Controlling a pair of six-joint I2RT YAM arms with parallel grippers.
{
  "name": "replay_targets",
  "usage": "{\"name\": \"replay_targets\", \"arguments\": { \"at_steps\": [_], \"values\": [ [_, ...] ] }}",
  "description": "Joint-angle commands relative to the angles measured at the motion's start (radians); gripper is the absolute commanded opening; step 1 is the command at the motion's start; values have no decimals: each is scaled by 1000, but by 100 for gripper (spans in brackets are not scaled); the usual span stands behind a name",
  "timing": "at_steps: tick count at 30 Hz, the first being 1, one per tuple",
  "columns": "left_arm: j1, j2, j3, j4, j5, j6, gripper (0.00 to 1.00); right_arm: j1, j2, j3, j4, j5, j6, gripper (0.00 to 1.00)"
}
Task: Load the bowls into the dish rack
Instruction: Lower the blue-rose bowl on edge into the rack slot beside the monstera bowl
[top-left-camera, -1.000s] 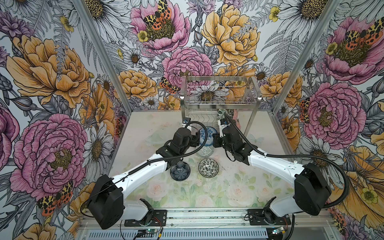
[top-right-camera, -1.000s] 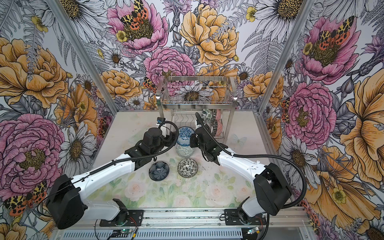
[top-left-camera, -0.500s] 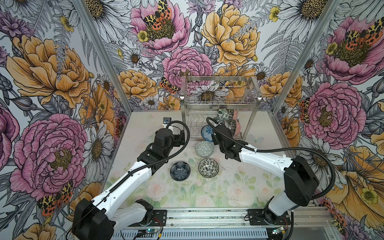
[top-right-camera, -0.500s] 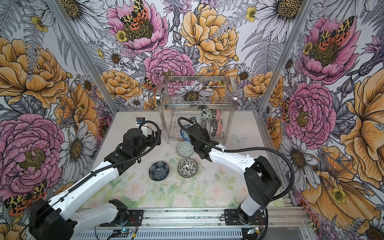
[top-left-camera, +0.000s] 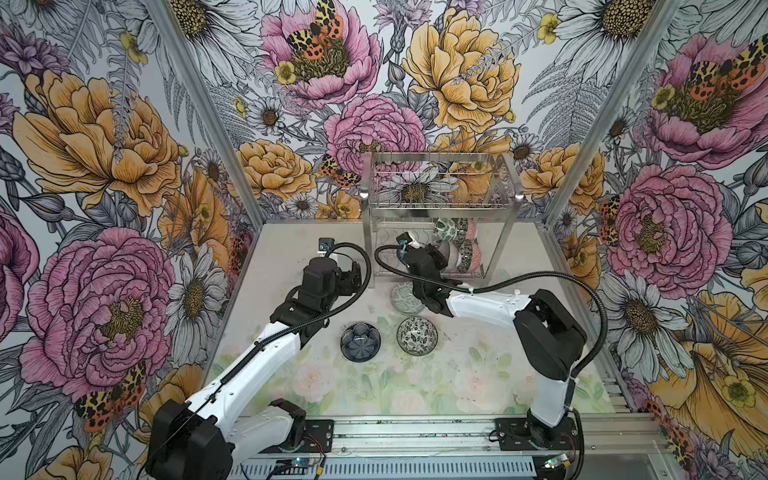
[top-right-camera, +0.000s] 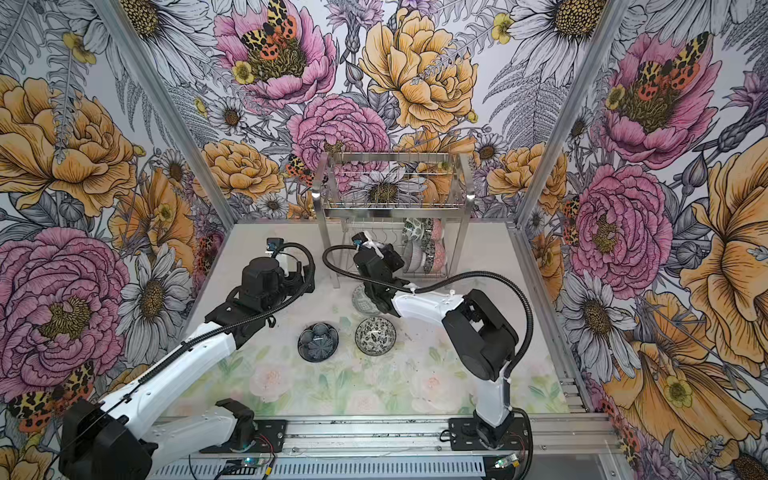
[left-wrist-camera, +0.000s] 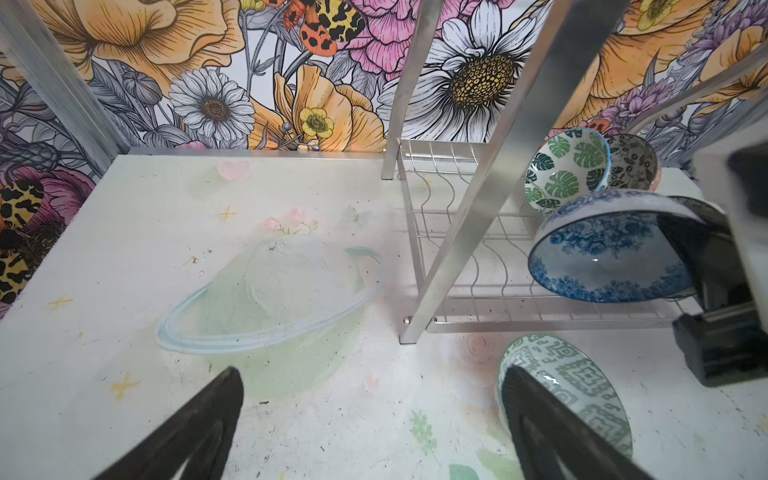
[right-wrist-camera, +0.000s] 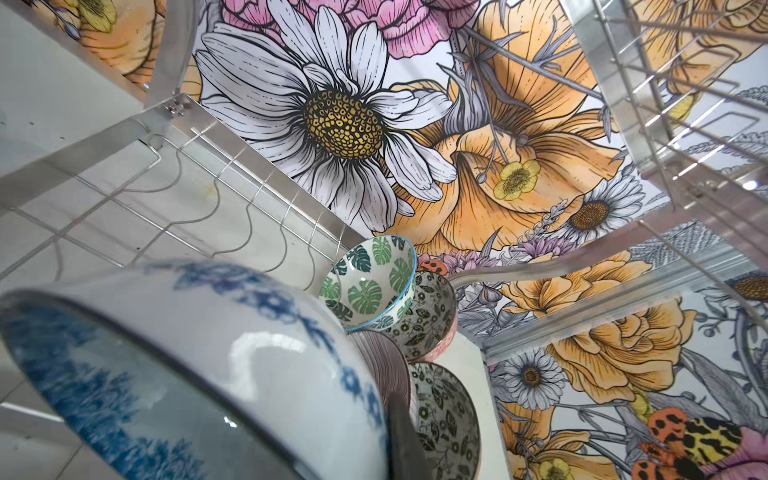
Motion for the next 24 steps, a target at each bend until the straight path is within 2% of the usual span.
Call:
{"name": "replay_targets", "arguments": {
  "at_steps": [1,13,24],
  "values": [
    [14,-14,-17,11,30,-12,99,-33,32,85,107,47,-70,0],
    [15,4,-8,32,19,24,99,-70,279,380,21,109,-81,0],
    [23,-4,-24,45,25,29,99,-110,437,589,-11,180,-112,0]
  ]
}}
